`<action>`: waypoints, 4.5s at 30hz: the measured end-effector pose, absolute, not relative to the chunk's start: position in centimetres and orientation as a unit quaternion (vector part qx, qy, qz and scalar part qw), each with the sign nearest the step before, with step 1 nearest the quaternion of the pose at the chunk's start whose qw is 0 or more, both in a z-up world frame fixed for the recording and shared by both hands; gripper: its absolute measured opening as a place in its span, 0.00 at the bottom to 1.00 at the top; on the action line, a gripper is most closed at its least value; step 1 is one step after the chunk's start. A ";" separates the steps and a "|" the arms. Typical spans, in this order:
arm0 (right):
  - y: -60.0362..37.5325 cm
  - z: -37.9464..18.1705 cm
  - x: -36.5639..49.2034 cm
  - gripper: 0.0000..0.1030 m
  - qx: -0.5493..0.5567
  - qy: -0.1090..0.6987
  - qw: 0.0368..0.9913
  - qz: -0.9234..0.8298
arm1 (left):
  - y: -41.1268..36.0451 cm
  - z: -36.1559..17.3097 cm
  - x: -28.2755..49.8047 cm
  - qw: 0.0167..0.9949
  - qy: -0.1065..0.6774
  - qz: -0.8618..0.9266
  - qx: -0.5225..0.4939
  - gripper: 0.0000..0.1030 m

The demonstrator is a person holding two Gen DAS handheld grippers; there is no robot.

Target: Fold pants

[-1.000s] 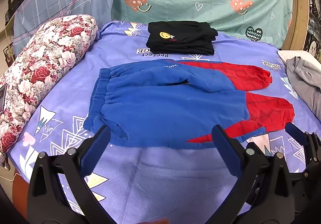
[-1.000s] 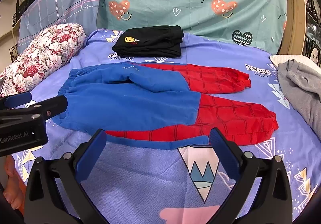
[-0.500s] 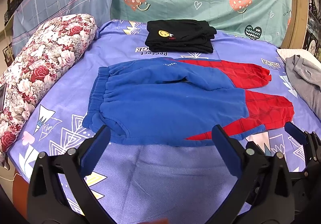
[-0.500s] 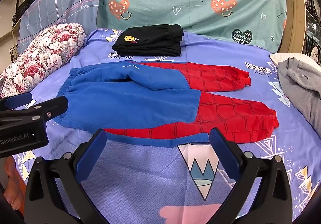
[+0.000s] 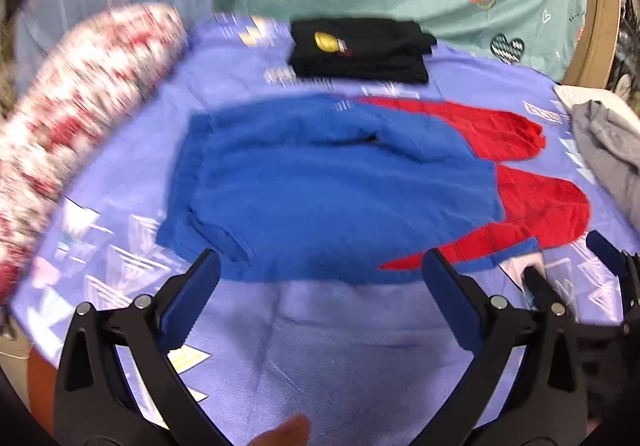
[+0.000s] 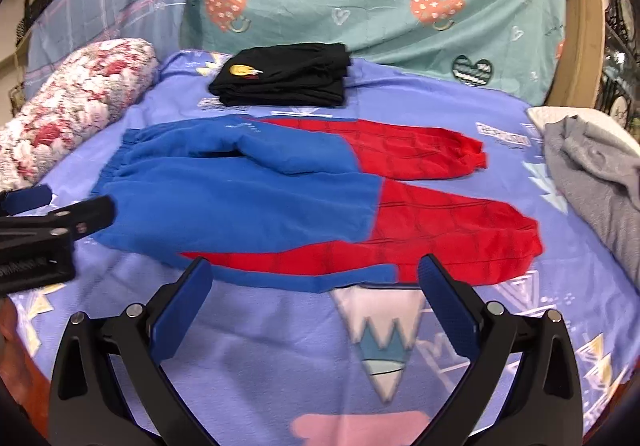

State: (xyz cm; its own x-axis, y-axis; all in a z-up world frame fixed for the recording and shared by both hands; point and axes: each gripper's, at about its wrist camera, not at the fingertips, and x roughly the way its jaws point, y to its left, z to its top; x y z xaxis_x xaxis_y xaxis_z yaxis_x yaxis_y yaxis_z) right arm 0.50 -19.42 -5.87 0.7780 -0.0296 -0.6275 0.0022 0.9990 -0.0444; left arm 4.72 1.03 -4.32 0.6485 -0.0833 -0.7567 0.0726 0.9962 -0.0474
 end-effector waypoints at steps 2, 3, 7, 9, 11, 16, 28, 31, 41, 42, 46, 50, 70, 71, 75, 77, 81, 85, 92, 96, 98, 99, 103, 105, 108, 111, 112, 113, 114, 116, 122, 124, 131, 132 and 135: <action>-21.4 -6.1 0.9 0.99 -0.010 0.339 0.940 -0.018 | 3.0 -5.5 6.2 0.888 0.452 -0.069 -0.045 0.98; -22.1 -6.3 1.1 0.99 -0.003 0.344 0.939 -0.021 | 4.7 -6.3 7.1 0.878 0.467 -0.072 -0.073 0.98; -26.0 -7.4 2.2 0.99 0.024 0.375 0.925 -0.053 | 8.9 -8.4 8.9 0.863 0.489 -0.058 -0.109 0.98; -27.0 -7.6 2.6 0.99 0.026 0.380 0.922 -0.073 | 10.8 -9.1 9.6 0.860 0.494 -0.045 -0.122 0.98; -28.1 -7.6 3.1 0.99 0.026 0.386 0.917 -0.097 | 12.5 -9.6 10.4 0.856 0.499 -0.028 -0.133 0.98; -31.2 -8.1 4.6 0.99 0.069 0.410 0.902 -0.116 | 16.2 -11.2 12.4 0.831 0.525 -0.011 -0.182 0.98; -34.8 -9.3 6.3 0.99 0.084 0.435 0.881 -0.167 | 16.6 -12.1 14.7 0.819 0.540 -0.012 -0.191 0.78; -37.1 -9.5 6.1 0.99 0.116 0.441 0.872 -0.177 | 16.1 -12.1 15.0 0.820 0.547 0.003 -0.167 0.43; -43.3 -10.2 5.0 0.99 0.174 0.454 0.849 -0.205 | 16.1 -12.2 15.3 0.820 0.548 0.010 -0.167 0.42; -43.6 -10.2 4.8 0.99 0.185 0.451 0.849 -0.201 | 16.1 -12.1 15.2 0.820 0.548 0.010 -0.166 0.42; -44.3 -10.5 5.4 0.95 0.229 0.449 0.847 -0.171 | 15.7 -12.2 15.1 0.820 0.549 0.009 -0.163 0.50; -44.1 -11.6 7.4 0.81 0.257 0.460 0.838 -0.146 | 15.3 -12.2 15.3 0.823 0.546 0.013 -0.153 0.52; -43.1 -3.4 2.7 0.16 0.251 0.374 0.891 -0.051 | 16.1 -2.9 11.5 0.890 0.440 0.026 -0.117 0.19; -43.0 -3.4 1.9 0.16 0.249 0.379 0.890 -0.047 | 16.3 -2.7 11.1 0.891 0.439 0.026 -0.115 0.19; -42.8 -5.3 -0.1 0.16 0.247 0.412 0.875 -0.056 | 16.1 -3.9 9.9 0.881 0.460 0.020 -0.108 0.19; -42.5 -7.2 -0.6 0.17 0.244 0.442 0.861 -0.063 | 16.0 -5.3 9.4 0.874 0.475 0.026 -0.094 0.19; -42.6 -10.8 -0.5 0.51 0.226 0.494 0.832 -0.116 | 16.9 -8.6 9.3 0.852 0.513 0.043 -0.092 0.36; -43.0 -9.0 -0.9 0.62 0.190 0.453 0.852 -0.183 | 18.0 -9.0 9.2 0.854 0.507 0.088 -0.078 0.68; -39.3 -7.7 1.2 0.63 0.168 0.435 0.881 -0.081 | 18.3 -5.5 9.3 0.884 0.450 0.100 -0.080 0.81; -38.4 -10.6 2.5 0.63 0.166 0.483 0.857 -0.064 | 17.0 -3.9 9.9 0.902 0.415 0.076 -0.090 0.89; -38.8 -11.9 2.8 0.62 0.168 0.500 0.846 -0.074 | 15.9 -4.0 10.9 0.903 0.414 0.067 -0.089 0.89; -39.0 -11.9 2.9 0.62 0.172 0.497 0.847 -0.073 | 15.3 -4.1 11.4 0.902 0.419 0.060 -0.088 0.89; -40.0 -9.5 2.7 0.62 0.195 0.469 0.859 -0.061 | 13.2 -3.7 12.5 0.905 0.414 0.032 -0.095 0.89; -40.1 -7.9 3.0 0.64 0.201 0.446 0.870 -0.059 | 12.1 -3.2 12.8 0.912 0.401 0.016 -0.091 0.92; -41.3 -6.3 5.1 0.73 0.220 0.416 0.880 -0.065 | 10.6 -3.5 13.6 0.920 0.384 0.009 -0.074 0.95; -42.5 -6.4 9.1 0.73 0.230 0.412 0.879 -0.067 | 9.5 -4.8 14.6 0.919 0.390 0.015 -0.059 0.95; -43.0 -6.8 10.9 0.73 0.240 0.417 0.874 -0.065 | 9.4 -5.3 14.8 0.918 0.392 0.016 -0.057 0.95; -43.4 -7.4 12.9 0.73 0.252 0.421 0.869 -0.062 | 9.4 -6.0 15.0 0.915 0.399 0.016 -0.059 0.95; -43.6 -8.0 14.5 0.73 0.262 0.427 0.863 -0.059 | 9.6 -6.5 15.0 0.912 0.404 0.015 -0.063 0.95; -43.6 -9.2 16.7 0.73 0.280 0.437 0.853 -0.053 | 10.1 -7.6 15.1 0.905 0.418 0.013 -0.080 0.95; -42.8 -11.8 22.0 0.68 0.298 0.447 0.842 -0.052 | 11.0 -10.7 15.1 0.886 0.452 0.017 -0.099 0.95; -42.6 -12.0 22.8 0.50 0.299 0.446 0.842 -0.055 | 10.7 -11.2 15.2 0.885 0.458 0.015 -0.080 0.95; -43.0 -7.2 22.0 0.09 0.256 0.397 0.879 -0.066 | 10.6 -11.3 15.7 0.883 0.464 0.015 -0.067 0.95; -43.2 -6.0 21.6 0.08 0.244 0.384 0.887 -0.070 | 10.7 -11.3 15.7 0.883 0.464 0.014 -0.066 0.95; -43.5 -2.9 20.4 0.08 0.197 0.354 0.910 -0.093 | 10.8 -11.3 15.8 0.883 0.465 0.010 -0.067 0.95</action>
